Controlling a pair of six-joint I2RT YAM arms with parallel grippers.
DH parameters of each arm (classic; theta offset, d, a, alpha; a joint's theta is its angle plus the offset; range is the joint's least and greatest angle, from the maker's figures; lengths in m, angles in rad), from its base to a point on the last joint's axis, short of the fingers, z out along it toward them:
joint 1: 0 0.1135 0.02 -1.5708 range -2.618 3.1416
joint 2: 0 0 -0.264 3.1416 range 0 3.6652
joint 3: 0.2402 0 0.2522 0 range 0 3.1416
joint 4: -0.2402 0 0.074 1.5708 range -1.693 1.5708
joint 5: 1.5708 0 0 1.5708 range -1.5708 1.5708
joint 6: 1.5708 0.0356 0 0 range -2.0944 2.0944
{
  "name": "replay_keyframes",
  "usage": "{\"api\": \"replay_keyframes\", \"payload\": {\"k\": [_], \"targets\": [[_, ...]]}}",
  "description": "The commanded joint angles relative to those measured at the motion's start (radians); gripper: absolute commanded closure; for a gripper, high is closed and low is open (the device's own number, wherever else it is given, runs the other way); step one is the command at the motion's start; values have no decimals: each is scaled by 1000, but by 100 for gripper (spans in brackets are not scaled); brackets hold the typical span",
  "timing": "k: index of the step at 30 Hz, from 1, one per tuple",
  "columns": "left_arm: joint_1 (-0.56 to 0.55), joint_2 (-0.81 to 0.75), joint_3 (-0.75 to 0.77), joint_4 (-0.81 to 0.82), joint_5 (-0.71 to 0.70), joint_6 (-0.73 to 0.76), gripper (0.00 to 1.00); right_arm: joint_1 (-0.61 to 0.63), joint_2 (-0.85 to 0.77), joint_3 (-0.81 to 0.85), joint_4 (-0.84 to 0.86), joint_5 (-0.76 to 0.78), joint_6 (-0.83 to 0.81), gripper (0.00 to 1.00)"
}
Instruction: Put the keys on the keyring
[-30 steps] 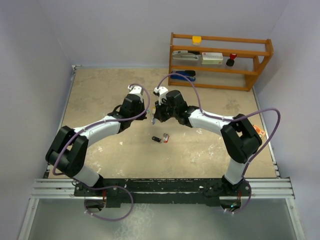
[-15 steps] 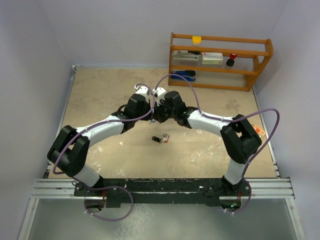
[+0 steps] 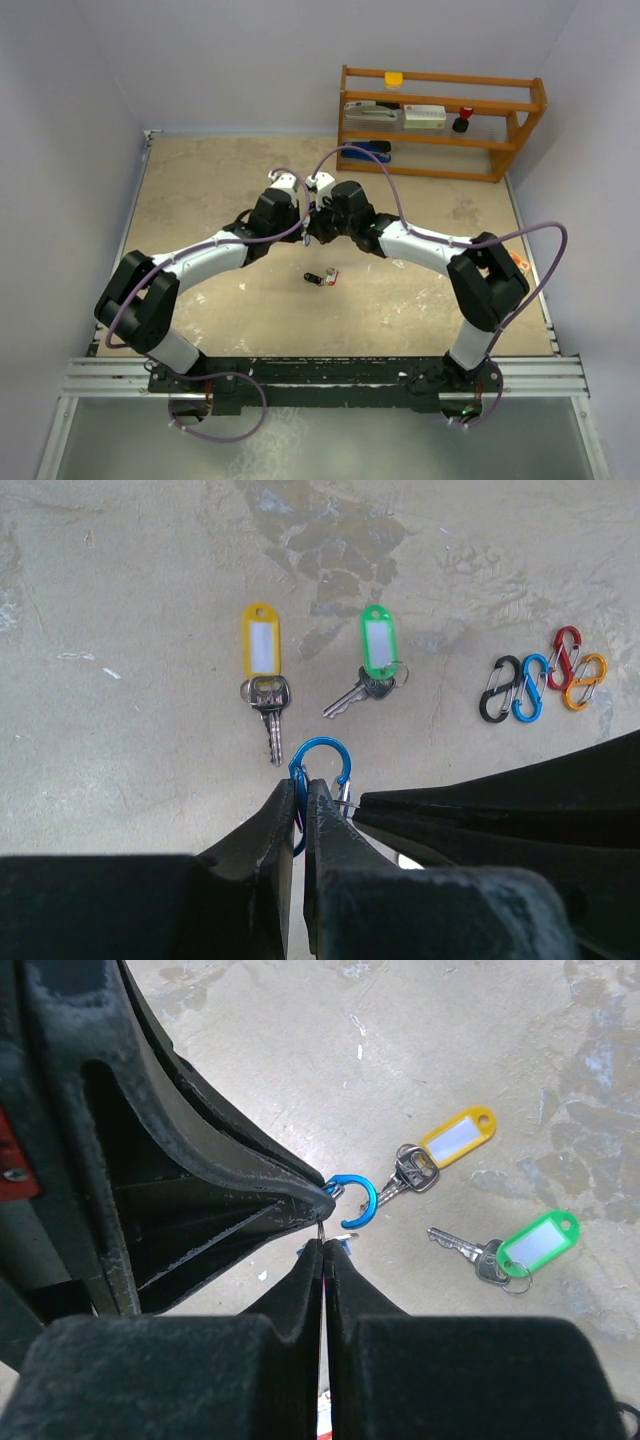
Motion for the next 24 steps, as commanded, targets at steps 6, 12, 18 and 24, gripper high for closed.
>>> {"api": "replay_keyframes", "payload": {"k": [6, 12, 18, 24], "targets": [[-1, -7, 38, 1, 3, 20, 100, 4, -36, 5, 35, 27, -25, 100], [-1, -11, 38, -4, 3, 23, 100, 3, -30, 9, 28, 35, -29, 100], [-1, -12, 37, -4, 5, 23, 100, 4, -23, 13, 24, 37, -30, 100], [-1, -12, 39, -4, 7, 23, 100, 3, -17, 16, 24, 33, -31, 100]]}}
